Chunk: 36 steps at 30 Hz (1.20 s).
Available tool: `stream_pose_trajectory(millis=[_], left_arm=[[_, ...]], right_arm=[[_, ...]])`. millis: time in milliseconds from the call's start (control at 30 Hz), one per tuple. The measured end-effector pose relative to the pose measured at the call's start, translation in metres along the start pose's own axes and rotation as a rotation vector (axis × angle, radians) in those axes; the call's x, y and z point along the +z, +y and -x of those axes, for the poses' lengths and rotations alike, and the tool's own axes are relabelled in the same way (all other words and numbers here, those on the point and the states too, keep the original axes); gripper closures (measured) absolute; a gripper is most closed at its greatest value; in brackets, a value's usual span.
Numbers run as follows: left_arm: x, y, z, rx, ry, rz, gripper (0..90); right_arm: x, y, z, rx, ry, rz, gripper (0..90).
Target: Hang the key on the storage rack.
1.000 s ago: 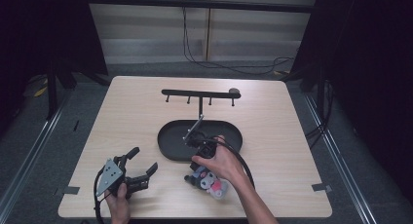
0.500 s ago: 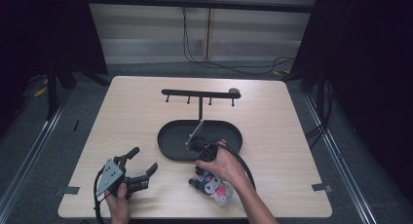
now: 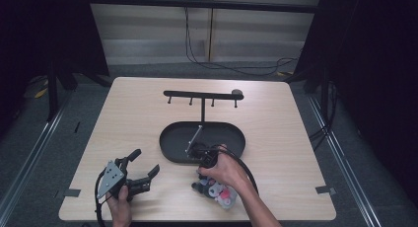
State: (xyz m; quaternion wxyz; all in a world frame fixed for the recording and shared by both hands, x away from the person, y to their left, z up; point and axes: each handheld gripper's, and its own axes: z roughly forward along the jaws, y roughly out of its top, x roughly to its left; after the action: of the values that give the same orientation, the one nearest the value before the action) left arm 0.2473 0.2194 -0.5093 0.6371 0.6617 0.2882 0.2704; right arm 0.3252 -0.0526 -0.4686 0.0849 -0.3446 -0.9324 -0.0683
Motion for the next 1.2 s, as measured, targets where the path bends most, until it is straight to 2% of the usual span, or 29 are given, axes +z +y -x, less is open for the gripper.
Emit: stream_pose_trajectory(millis=[200,433,500,600,633,700,833,1000,1100,1200], left_arm=[[0.0,0.0,0.0,0.0,-0.001,0.0,15.5],[0.0,0.0,0.0,-0.001,-0.001,0.0,15.4],[0.0,0.0,0.0,-0.001,-0.001,-0.001,15.5],[0.0,0.0,0.0,0.0,-0.001,0.0,15.4],[0.0,0.0,0.0,0.0,-0.001,0.0,15.4],[0.0,0.0,0.0,-0.001,-0.001,0.0,15.5],[0.0,0.0,0.0,0.0,-0.002,0.0,15.5],[0.0,0.0,0.0,0.0,-0.002,0.0,15.4],[0.0,0.0,0.0,0.0,-0.002,0.0,15.5],[0.0,0.0,0.0,-0.001,-0.002,0.0,15.4]], right_arm=[[-0.001,-0.001,-0.001,0.013,0.009,0.016,84.1],[-0.011,-0.004,-0.002,-0.009,0.019,0.06,84.3],[-0.011,-0.004,0.0,-0.019,0.025,0.052,83.7],[-0.007,-0.001,0.001,-0.021,-0.001,0.033,76.4],[-0.005,-0.001,0.0,-0.019,0.007,0.022,72.4],[-0.006,-0.001,0.0,-0.015,-0.012,0.046,61.8],[-0.007,0.001,0.001,-0.013,-0.003,0.055,58.3],[-0.001,0.005,-0.002,-0.04,-0.021,0.031,58.9],[0.0,0.005,-0.007,-0.065,-0.058,0.023,63.3],[0.001,0.006,-0.014,-0.092,-0.103,0.016,63.7]])
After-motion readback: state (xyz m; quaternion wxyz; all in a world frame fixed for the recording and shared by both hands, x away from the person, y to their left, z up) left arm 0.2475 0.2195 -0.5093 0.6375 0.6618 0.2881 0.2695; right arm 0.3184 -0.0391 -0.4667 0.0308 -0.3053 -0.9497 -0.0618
